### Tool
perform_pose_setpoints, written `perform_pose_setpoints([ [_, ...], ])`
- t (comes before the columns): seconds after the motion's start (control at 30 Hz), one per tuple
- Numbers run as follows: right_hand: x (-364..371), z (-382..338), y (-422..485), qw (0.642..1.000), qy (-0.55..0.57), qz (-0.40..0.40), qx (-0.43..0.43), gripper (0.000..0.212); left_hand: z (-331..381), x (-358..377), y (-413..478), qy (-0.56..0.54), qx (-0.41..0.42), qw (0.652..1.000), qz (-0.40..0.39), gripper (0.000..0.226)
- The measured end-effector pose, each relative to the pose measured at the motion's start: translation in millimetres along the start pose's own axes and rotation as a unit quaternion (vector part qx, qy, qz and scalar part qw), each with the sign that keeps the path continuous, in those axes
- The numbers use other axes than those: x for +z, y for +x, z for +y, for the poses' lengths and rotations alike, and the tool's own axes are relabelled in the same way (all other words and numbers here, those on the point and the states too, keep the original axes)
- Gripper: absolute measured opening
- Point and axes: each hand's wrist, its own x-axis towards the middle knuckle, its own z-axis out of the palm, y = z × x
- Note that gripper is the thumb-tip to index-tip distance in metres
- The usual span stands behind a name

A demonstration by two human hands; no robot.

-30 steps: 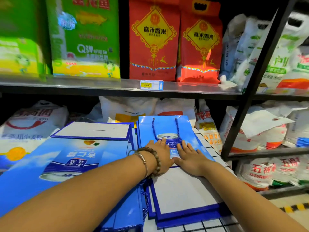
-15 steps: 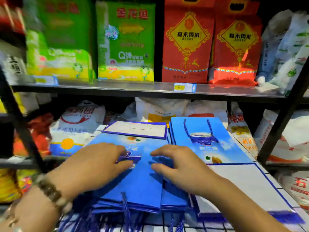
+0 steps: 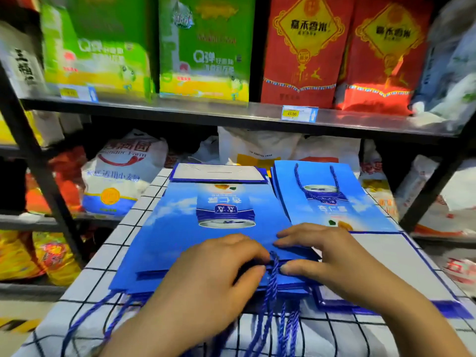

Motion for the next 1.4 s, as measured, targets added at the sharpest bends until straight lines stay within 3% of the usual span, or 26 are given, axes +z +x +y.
perform_pose_setpoints([
  [0.17,13.0,-5.6,-6.0,0.991,-0.071,0.048,-0.107,0.033,4.3,10.4,-9.9,0.014,0.03,0.999,0.006,0.025],
  [0.27,16.0,-10.3,-3.6,0.983,-0.084,0.061,-0.154,0.019,7.0,8.7,-10.6,-0.053,-0.031,0.998,0.019,0.038],
  [0.33,12.9,-15.2,0.1,0.991,0.001,0.05,-0.122,0.016,5.5,8.1,-12.1,-0.06,-0.071,0.994,0.064,0.054],
  [0.43,11.8,-19.9,3.6,0.992,0.091,0.087,-0.027,0.01,8.2,7.5,-10.0,0.003,-0.081,0.996,0.047,0.066],
  [0.53,19.0,-23.9,6.0,0.987,0.085,0.135,0.019,0.019,13.0,8.4,-6.1,0.038,-0.102,0.994,0.032,0.039],
  [0.6,22.5,-26.0,8.5,0.984,0.081,0.152,0.035,0.017,15.9,9.4,-2.8,0.036,-0.107,0.992,0.063,0.026],
  [0.77,23.1,-29.6,10.1,0.982,0.114,0.144,0.036,0.018,20.4,-0.8,5.2,-0.142,-0.183,0.968,0.1,0.019],
  [0.87,19.2,-38.6,4.7,0.989,0.059,0.133,0.004,0.016,12.1,-16.9,16.8,-0.265,-0.185,0.94,0.109,0.01],
  [1.0,4.6,-59.9,-6.0,0.975,0.012,0.22,-0.011,0.013,6.6,-41.6,33.0,-0.319,-0.158,0.927,0.117,0.016],
  [1.1,7.4,-84.8,-3.7,0.991,0.102,0.079,0.025,0.045,8.9,-49.8,41.3,-0.377,-0.165,0.904,0.113,0.017],
  [1.2,25.0,-97.9,6.7,0.998,0.044,0.037,-0.005,0.05,10.8,-53.8,47.0,-0.394,-0.16,0.897,0.123,0.015],
  [1.3,24.2,-105.5,26.0,0.985,0.164,0.049,0.007,0.035,4.4,-60.9,44.3,-0.381,-0.158,0.9,0.144,0.011],
  [1.4,12.6,-103.8,48.8,0.946,0.302,0.11,0.032,0.027,-12.5,-65.4,26.2,-0.331,-0.19,0.918,0.106,0.027],
])
